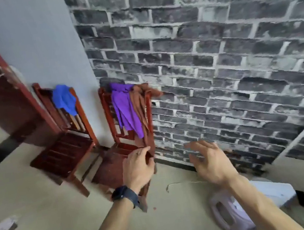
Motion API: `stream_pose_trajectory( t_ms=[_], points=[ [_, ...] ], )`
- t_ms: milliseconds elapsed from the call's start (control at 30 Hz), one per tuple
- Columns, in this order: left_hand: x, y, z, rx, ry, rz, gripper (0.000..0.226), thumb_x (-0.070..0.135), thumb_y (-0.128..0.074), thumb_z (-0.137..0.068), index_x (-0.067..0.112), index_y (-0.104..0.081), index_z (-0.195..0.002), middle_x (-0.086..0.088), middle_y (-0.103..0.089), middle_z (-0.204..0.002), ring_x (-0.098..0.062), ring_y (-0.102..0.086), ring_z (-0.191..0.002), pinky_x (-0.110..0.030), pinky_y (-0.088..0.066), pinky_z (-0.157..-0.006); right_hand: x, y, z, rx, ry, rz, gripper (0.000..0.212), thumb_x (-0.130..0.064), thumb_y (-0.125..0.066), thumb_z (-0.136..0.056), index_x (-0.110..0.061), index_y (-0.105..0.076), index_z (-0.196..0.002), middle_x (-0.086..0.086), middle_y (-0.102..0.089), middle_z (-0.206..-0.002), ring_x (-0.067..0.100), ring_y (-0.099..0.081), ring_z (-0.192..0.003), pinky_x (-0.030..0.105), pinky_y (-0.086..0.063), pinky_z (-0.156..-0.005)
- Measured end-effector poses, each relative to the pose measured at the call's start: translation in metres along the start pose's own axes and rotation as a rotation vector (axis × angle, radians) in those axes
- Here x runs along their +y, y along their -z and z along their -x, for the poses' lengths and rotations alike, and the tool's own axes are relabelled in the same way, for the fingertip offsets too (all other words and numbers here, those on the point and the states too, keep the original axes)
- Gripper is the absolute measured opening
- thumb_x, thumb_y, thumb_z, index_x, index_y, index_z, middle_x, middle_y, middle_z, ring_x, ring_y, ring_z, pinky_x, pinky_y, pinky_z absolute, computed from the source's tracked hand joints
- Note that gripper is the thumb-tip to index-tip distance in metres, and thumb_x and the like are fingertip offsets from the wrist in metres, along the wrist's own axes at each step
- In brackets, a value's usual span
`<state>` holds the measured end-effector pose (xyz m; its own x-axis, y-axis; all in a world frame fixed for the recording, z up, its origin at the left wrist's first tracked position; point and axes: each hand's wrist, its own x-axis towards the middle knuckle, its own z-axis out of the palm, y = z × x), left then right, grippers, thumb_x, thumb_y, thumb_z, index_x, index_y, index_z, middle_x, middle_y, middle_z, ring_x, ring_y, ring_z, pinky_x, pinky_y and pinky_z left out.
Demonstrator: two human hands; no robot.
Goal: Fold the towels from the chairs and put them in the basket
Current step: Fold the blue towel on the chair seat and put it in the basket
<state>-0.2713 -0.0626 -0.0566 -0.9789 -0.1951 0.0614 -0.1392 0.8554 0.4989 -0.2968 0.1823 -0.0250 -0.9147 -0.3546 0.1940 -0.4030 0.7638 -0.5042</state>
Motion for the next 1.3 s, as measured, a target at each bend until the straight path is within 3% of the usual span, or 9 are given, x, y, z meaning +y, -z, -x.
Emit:
stream_pose_trajectory(
  t_ms=[133,267,400,600,700,800,967,1167,1300],
  points=[
    [-0.082,0.062,-0.014,0.110,0.148,-0.021,0.044,0.032,-0.058,-0.092,0.026,-0.057,-0.136,0.002,-0.064,-0.132,-0.020,-0.056,-0.125,-0.036,-0.043,-0.105,-0.066,-0.052,-0.074,-0.071,0.157,-0.060,0.026,-0.034,-0.059,-0.094,-0.031,-0.066,-0.119,-0.011,-0.069,-0.116,0.018,-0.063,-0.111,0.036,-0.048,-0.099],
    [-0.149,0.105,-0.027,0.207,0.301,-0.019,0.045,0.033,-0.056,-0.094,0.026,-0.054,-0.138,0.000,-0.061,-0.135,-0.022,-0.053,-0.126,-0.041,-0.042,-0.106,-0.115,-0.104,-0.133,-0.185,0.266,-0.085,0.035,-0.047,-0.047,-0.092,-0.037,-0.063,-0.121,-0.015,-0.066,-0.121,0.016,-0.061,-0.116,0.039,-0.048,-0.101],
    [-0.203,0.134,-0.043,0.232,0.413,0.036,0.047,0.035,-0.053,-0.096,0.028,-0.048,-0.142,0.000,-0.053,-0.142,-0.023,-0.044,-0.133,-0.044,-0.040,-0.109,-0.162,-0.152,-0.184,-0.238,0.380,-0.108,0.042,-0.047,-0.046,-0.092,-0.031,-0.066,-0.125,-0.011,-0.068,-0.124,0.015,-0.058,-0.122,0.038,-0.044,-0.108],
    [-0.273,0.169,-0.074,0.277,0.555,-0.028,0.048,0.037,-0.049,-0.095,0.029,-0.047,-0.143,-0.001,-0.060,-0.133,-0.023,-0.052,-0.126,-0.042,-0.042,-0.106,-0.222,-0.221,-0.264,-0.354,0.472,-0.186,0.038,-0.047,-0.047,-0.093,-0.035,-0.065,-0.125,-0.012,-0.065,-0.124,0.009,-0.053,-0.121,0.038,-0.041,-0.109],
    [-0.308,0.187,-0.084,0.315,0.593,-0.049,0.049,0.039,-0.047,-0.095,0.029,-0.047,-0.143,0.002,-0.054,-0.141,-0.021,-0.049,-0.130,-0.043,-0.039,-0.109,-0.253,-0.248,-0.301,-0.430,0.547,-0.186,0.041,-0.050,-0.041,-0.095,-0.038,-0.060,-0.129,-0.015,-0.062,-0.128,0.008,-0.050,-0.125,0.040,-0.041,-0.110],
    [-0.351,0.210,-0.092,0.341,0.629,-0.087,0.048,0.035,-0.050,-0.096,0.029,-0.047,-0.143,0.001,-0.053,-0.143,-0.021,-0.048,-0.131,-0.041,-0.037,-0.111,-0.290,-0.272,-0.338,-0.507,0.553,-0.184,0.037,-0.047,-0.046,-0.098,-0.041,-0.057,-0.133,-0.015,-0.059,-0.132,0.015,-0.047,-0.132,0.045,-0.040,-0.111],
    [-0.432,0.253,-0.108,0.375,0.650,-0.112,0.048,0.027,-0.054,-0.096,0.027,-0.049,-0.144,-0.001,-0.052,-0.145,-0.023,-0.045,-0.134,-0.036,-0.032,-0.113,-0.351,-0.320,-0.386,-0.507,0.588,-0.178,0.035,-0.043,-0.051,-0.099,-0.040,-0.057,-0.133,-0.020,-0.056,-0.136,0.009,-0.046,-0.132,0.041,-0.041,-0.111],
    [-0.530,0.297,-0.156,0.307,0.615,-0.084,0.049,0.025,-0.052,-0.097,0.024,-0.046,-0.146,-0.002,-0.050,-0.147,-0.024,-0.044,-0.134,-0.038,-0.034,-0.113,-0.417,-0.388,-0.432,-0.476,0.497,-0.165,0.035,-0.040,-0.053,-0.099,-0.038,-0.057,-0.133,-0.023,-0.058,-0.126,-0.001,-0.045,-0.121,0.021,-0.034,-0.106],
    [-0.582,0.322,-0.195,0.160,0.512,-0.069,0.050,0.030,-0.046,-0.099,0.029,-0.040,-0.149,0.005,-0.044,-0.151,-0.018,-0.041,-0.138,-0.038,-0.034,-0.113,-0.449,-0.422,-0.448,-0.509,0.354,-0.120,0.038,-0.043,-0.051,-0.099,-0.040,-0.053,-0.137,-0.021,-0.056,-0.131,0.007,-0.046,-0.127,0.031,-0.038,-0.110]
  ],
)
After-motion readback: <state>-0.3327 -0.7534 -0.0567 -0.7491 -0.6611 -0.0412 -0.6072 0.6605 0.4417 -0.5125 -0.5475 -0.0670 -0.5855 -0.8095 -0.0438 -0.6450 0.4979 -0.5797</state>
